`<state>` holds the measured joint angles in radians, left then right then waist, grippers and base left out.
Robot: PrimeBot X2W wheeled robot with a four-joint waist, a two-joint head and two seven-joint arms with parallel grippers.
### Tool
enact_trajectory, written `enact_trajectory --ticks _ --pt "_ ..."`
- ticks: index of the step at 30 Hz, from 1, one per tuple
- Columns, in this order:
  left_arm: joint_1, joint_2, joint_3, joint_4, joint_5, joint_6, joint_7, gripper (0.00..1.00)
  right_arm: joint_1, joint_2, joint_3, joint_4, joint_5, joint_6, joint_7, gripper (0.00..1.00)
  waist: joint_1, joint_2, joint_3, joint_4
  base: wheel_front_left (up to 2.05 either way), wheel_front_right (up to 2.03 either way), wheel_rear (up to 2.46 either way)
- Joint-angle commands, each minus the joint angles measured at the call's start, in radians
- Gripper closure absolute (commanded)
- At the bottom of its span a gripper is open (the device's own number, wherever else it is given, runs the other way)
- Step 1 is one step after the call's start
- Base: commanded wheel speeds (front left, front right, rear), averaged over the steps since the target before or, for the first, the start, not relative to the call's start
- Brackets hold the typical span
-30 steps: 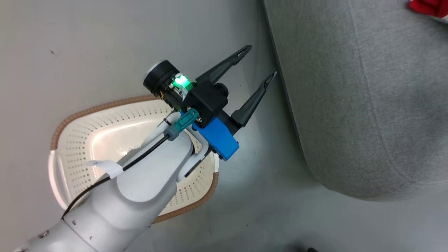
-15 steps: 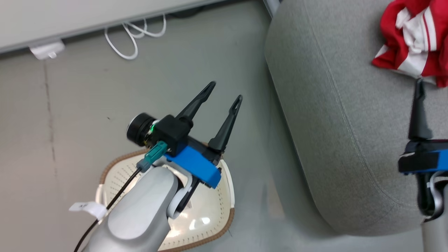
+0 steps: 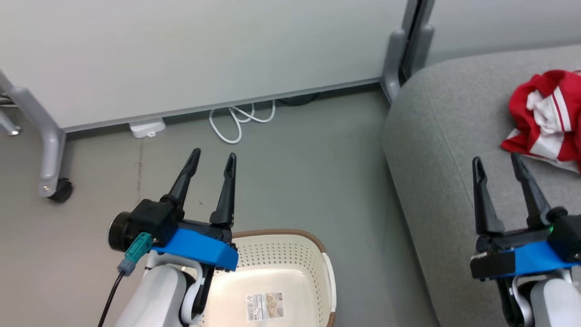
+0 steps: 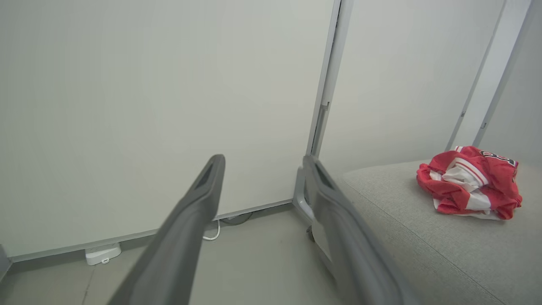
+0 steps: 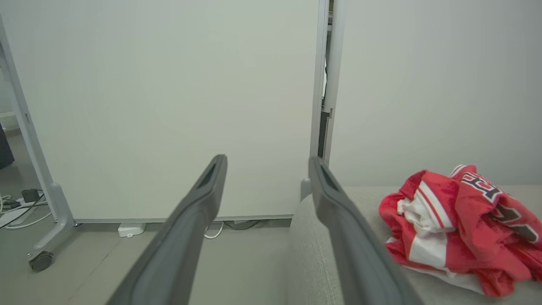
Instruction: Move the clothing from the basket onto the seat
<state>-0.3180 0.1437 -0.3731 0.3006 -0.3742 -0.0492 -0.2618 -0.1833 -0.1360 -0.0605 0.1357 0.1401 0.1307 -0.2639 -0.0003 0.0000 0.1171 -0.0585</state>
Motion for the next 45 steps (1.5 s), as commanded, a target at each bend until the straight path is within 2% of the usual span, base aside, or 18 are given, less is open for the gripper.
enact_trajectory --ticks 1,10,17,29,44,45 --pt "0.028 -0.007 0.025 -0.014 0.019 0.004 -0.005 0.0 0.032 0.008 0.005 -0.013 -0.01 0.0 -0.001 0.0 0.0003 0.0 -0.038 0.038 0.0 0.0 0.0" --pt "0.159 -0.036 0.16 -0.07 0.11 -0.002 -0.005 0.0 0.127 0.047 -0.007 -0.051 -0.037 0.0 -0.001 0.0 0.0003 0.0 -0.095 0.068 0.0 0.0 0.0" --pt "0.238 -0.061 0.248 -0.114 0.16 -0.015 -0.005 0.0 0.167 0.068 -0.025 -0.03 -0.031 0.0 -0.001 0.0 0.0003 0.0 -0.108 0.077 0.0 0.0 0.0" --pt "0.271 -0.085 0.303 -0.103 0.209 -0.046 -0.005 0.0 0.173 0.085 -0.009 0.015 -0.019 0.0 -0.001 0.0 0.0003 0.0 -0.11 0.084 0.0 0.0 0.0" --pt "0.271 -0.093 0.323 -0.094 0.222 -0.055 -0.005 0.0 0.166 0.087 0.017 0.031 -0.005 0.0 -0.001 0.0 0.0003 0.0 -0.108 0.093 0.0 0.0 0.0" --pt "0.271 -0.092 0.323 -0.093 0.217 -0.054 0.001 1.0 0.164 0.084 0.018 0.033 -0.006 0.0 0.0 1.0 0.0003 0.0 -0.107 0.093 0.0 0.0 0.0"
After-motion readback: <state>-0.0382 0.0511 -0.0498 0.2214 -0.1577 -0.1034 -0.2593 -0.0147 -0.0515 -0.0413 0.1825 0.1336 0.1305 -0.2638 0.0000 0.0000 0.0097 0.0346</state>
